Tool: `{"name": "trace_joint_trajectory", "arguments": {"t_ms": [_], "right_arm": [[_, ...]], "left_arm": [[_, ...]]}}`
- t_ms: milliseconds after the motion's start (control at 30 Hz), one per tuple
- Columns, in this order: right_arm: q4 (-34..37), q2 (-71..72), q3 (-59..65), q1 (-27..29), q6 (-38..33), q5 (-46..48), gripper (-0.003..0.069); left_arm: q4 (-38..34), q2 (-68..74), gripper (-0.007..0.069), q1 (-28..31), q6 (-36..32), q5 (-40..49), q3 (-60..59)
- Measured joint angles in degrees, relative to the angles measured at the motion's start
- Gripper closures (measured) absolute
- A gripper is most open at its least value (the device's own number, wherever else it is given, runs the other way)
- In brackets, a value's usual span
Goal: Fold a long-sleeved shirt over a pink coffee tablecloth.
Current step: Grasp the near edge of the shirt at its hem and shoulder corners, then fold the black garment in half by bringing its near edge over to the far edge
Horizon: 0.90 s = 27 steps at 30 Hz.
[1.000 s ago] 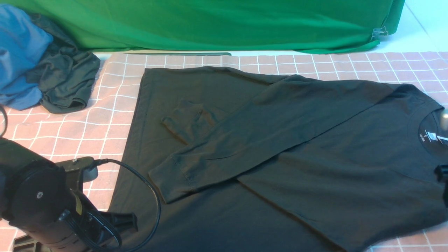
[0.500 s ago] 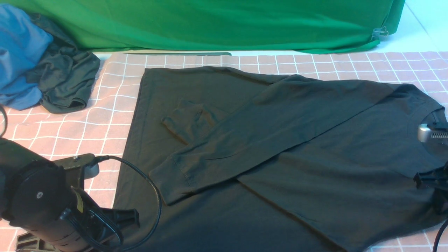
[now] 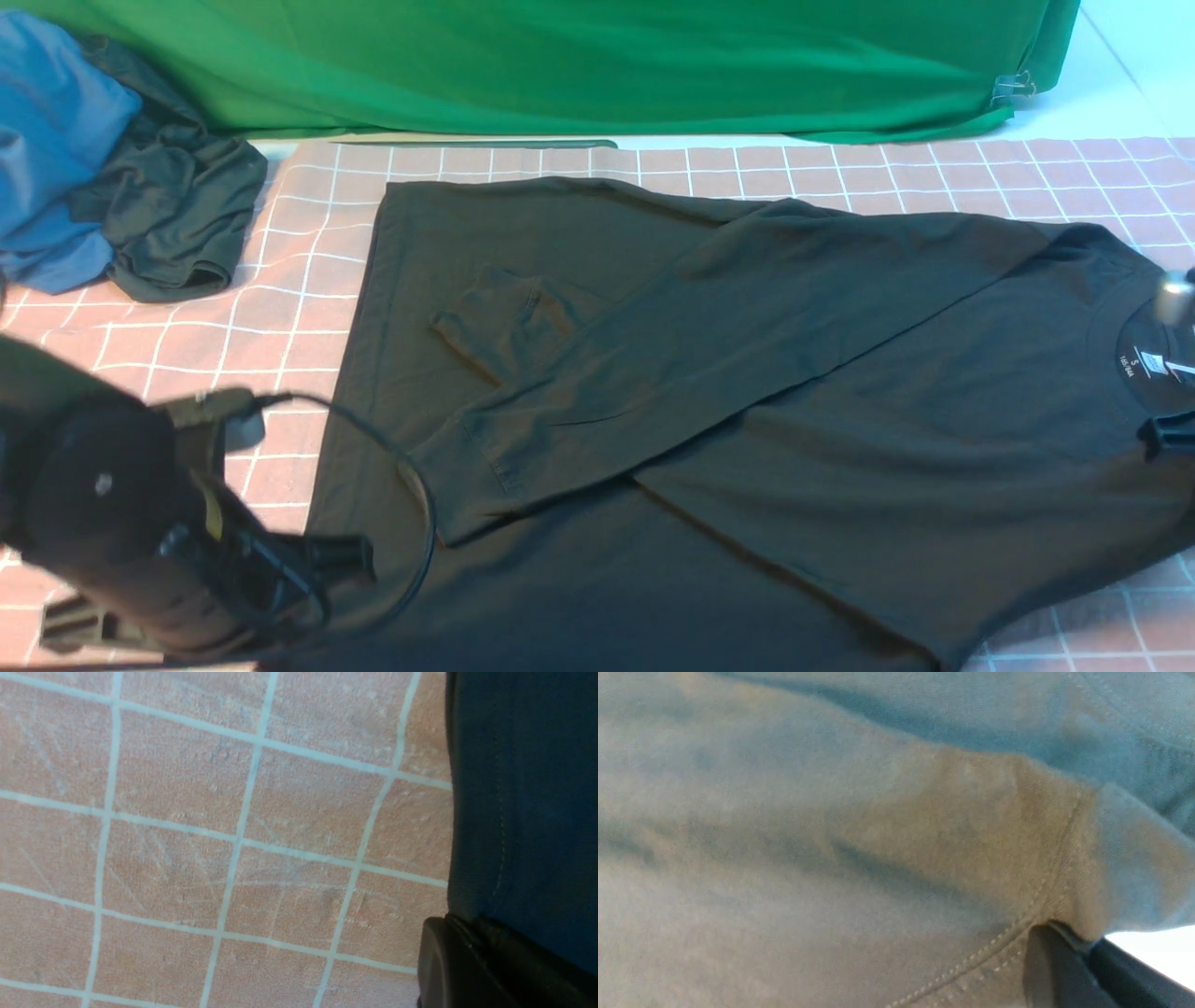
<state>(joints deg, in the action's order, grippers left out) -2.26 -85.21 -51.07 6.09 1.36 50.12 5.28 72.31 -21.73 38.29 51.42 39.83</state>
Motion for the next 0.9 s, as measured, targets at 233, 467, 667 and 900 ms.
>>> {"name": "trace_joint_trajectory", "arguments": {"t_ms": [233,467,667,900], "right_arm": [[0.32,0.78,-4.51,0.0,-0.82,3.67,0.0615],[0.48,-2.64,-14.54,0.0,-1.36,5.7,0.0615],[1.55,-12.07,-25.69,0.0,-1.36,8.63,0.0615],[3.54,-25.4,-42.92,0.0,-1.36,13.7,0.0615]], "left_arm": [[0.89,0.0,0.0593,0.0,-0.12,1.63,6.81],[1.06,2.34,0.0593,5.95,-1.31,2.25,16.11],[-3.5,11.23,0.0593,12.81,-6.02,2.51,27.36],[-6.83,25.17,0.0593,17.77,-8.45,3.15,43.86]]}}
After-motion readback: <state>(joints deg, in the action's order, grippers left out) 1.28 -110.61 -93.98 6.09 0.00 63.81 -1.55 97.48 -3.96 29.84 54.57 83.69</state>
